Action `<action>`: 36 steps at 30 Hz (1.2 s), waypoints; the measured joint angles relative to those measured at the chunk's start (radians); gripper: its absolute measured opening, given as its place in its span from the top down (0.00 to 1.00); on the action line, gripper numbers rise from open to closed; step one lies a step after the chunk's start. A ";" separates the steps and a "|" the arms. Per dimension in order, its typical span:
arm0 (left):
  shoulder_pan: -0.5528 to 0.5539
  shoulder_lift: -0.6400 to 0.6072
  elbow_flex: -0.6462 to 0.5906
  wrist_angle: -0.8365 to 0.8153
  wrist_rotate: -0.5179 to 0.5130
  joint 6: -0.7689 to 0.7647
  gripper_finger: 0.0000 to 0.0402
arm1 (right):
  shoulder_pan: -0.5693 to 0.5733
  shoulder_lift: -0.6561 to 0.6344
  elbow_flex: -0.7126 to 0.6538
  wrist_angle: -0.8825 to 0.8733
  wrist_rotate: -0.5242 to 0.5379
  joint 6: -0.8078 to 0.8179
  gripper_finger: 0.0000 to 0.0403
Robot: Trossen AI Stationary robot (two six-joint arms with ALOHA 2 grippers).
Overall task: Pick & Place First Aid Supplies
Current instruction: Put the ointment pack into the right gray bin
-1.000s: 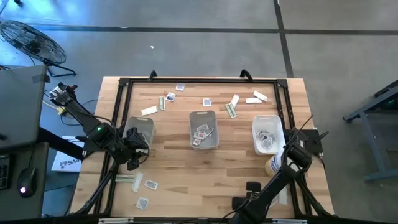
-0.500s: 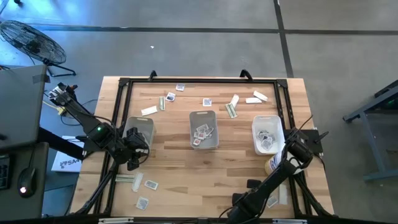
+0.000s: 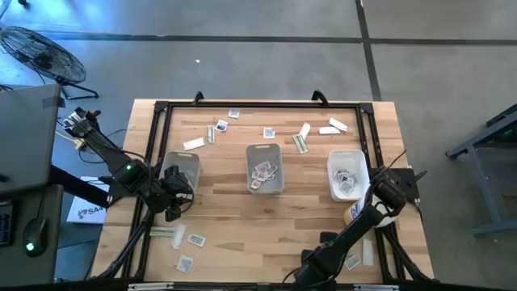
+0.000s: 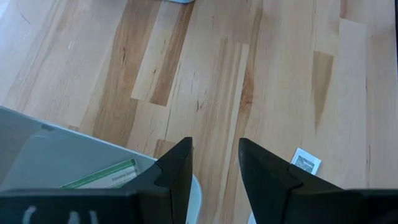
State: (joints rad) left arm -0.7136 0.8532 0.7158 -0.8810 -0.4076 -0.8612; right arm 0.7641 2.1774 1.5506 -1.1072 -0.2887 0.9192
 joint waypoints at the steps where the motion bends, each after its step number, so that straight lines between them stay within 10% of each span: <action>1: 0.000 0.000 0.000 0.000 0.000 0.000 0.68 | -0.005 -0.013 -0.002 0.001 0.023 -0.001 0.99; 17: 0.000 0.000 0.000 0.000 0.000 0.000 0.68 | -0.156 -0.237 0.002 0.096 0.301 -0.120 1.00; 25: 0.000 0.000 0.000 0.000 0.000 0.000 0.68 | -0.271 -0.318 0.004 0.256 0.575 -0.389 1.00; 36: 0.000 0.000 0.000 0.000 0.000 0.000 0.68 | -0.576 -0.310 0.004 0.384 0.668 -0.697 1.00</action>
State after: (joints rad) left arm -0.7139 0.8530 0.7158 -0.8808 -0.4076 -0.8614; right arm 0.1877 1.8675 1.5550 -0.7231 0.3797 0.2224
